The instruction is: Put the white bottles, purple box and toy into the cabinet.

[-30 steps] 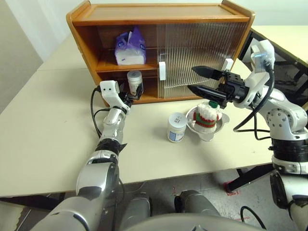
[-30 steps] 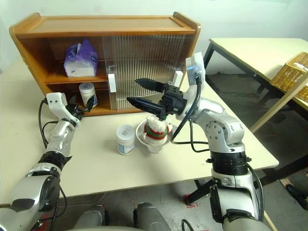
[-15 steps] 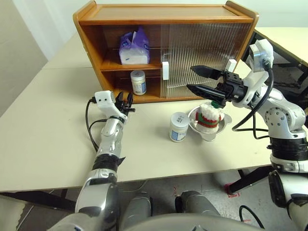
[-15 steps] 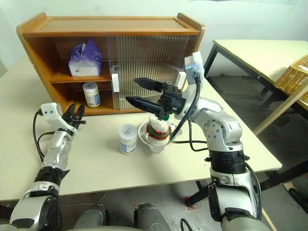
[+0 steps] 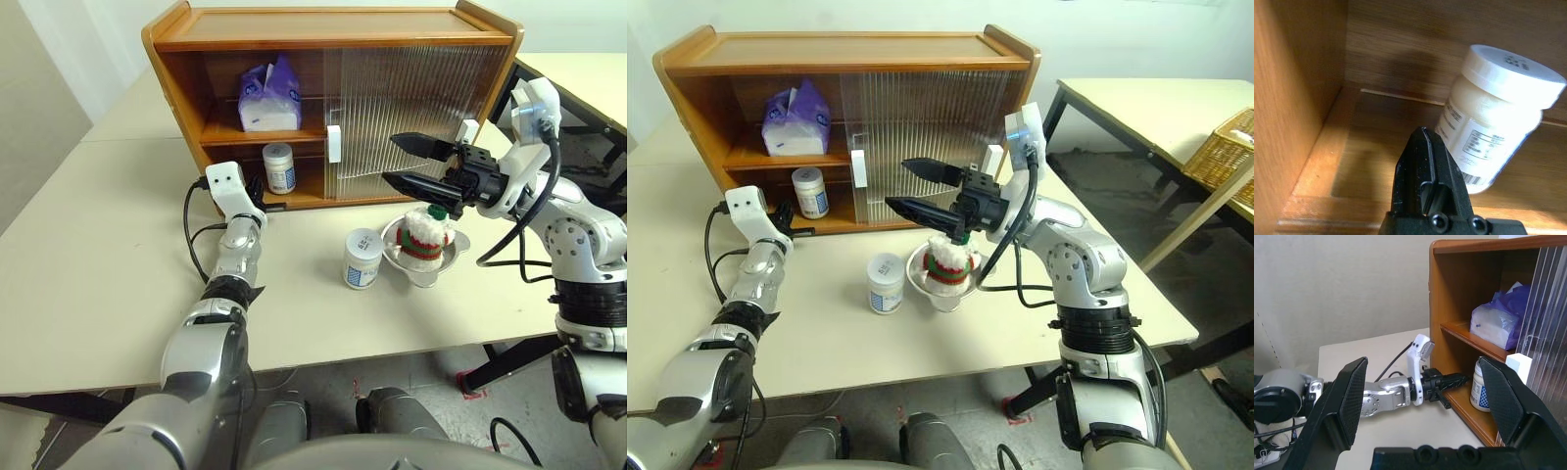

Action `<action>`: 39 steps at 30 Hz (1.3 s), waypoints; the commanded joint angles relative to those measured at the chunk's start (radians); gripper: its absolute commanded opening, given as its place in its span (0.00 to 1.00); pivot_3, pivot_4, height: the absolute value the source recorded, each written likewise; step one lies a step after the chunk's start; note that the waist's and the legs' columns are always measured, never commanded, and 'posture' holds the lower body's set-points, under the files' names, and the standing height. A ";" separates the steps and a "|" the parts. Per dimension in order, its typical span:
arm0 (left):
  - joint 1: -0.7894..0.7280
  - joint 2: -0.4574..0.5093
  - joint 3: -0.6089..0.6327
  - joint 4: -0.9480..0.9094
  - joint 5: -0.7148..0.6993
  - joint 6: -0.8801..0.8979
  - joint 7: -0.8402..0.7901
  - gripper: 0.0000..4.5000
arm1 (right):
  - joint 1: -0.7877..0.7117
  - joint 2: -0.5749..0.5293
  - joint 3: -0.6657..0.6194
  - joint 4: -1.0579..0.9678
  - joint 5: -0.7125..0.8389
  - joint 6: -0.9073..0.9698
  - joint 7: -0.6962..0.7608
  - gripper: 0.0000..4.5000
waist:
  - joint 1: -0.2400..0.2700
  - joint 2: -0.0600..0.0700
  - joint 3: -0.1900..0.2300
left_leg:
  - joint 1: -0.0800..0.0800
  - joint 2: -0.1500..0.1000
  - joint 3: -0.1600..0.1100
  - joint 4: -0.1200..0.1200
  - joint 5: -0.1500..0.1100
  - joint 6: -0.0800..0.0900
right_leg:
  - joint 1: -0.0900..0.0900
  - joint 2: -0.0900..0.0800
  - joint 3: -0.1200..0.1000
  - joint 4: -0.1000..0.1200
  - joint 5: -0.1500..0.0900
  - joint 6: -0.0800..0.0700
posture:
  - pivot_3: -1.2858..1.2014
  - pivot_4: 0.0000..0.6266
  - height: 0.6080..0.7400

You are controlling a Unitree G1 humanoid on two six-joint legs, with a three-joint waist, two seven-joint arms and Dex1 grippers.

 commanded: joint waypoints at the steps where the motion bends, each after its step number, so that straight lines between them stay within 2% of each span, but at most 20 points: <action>1: -0.034 0.010 -0.009 0.068 0.023 -0.012 0.013 0.00 | 0.004 -0.008 -0.017 -0.018 0.006 0.009 -0.005 1.00 | -0.001 0.000 0.000 | 0.000 0.000 0.000 0.000 0.000 0.000 | 0.000 0.000 0.000 0.000 0.000 0.001 | 0.46 0.02 1.00; 14: -0.139 0.015 -0.009 0.196 0.045 0.016 -0.062 0.00 | 0.014 -0.013 -0.022 -0.041 0.013 0.012 -0.025 1.00 | -0.015 0.000 0.000 | 0.000 -0.004 0.002 0.000 0.000 0.002 | 0.000 -0.001 -0.002 -0.001 0.002 0.004 | 0.45 0.01 1.00; 28: -0.172 -0.004 -0.008 0.218 0.044 0.033 -0.184 0.00 | 0.033 -0.016 -0.033 -0.065 0.018 0.018 -0.043 1.00 | -0.030 0.000 0.000 | -0.001 -0.005 0.002 0.000 0.000 0.003 | -0.001 -0.001 -0.001 -0.002 0.001 0.005 | 0.44 0.01 1.00; 39: -0.177 -0.011 0.003 0.214 0.038 0.024 -0.201 0.00 | 0.040 -0.018 -0.037 -0.070 0.019 0.018 -0.045 1.00 | -0.045 0.000 0.000 | -0.001 -0.005 0.003 0.000 0.000 0.004 | -0.001 -0.002 -0.001 -0.002 0.001 0.007 | 0.44 0.00 1.00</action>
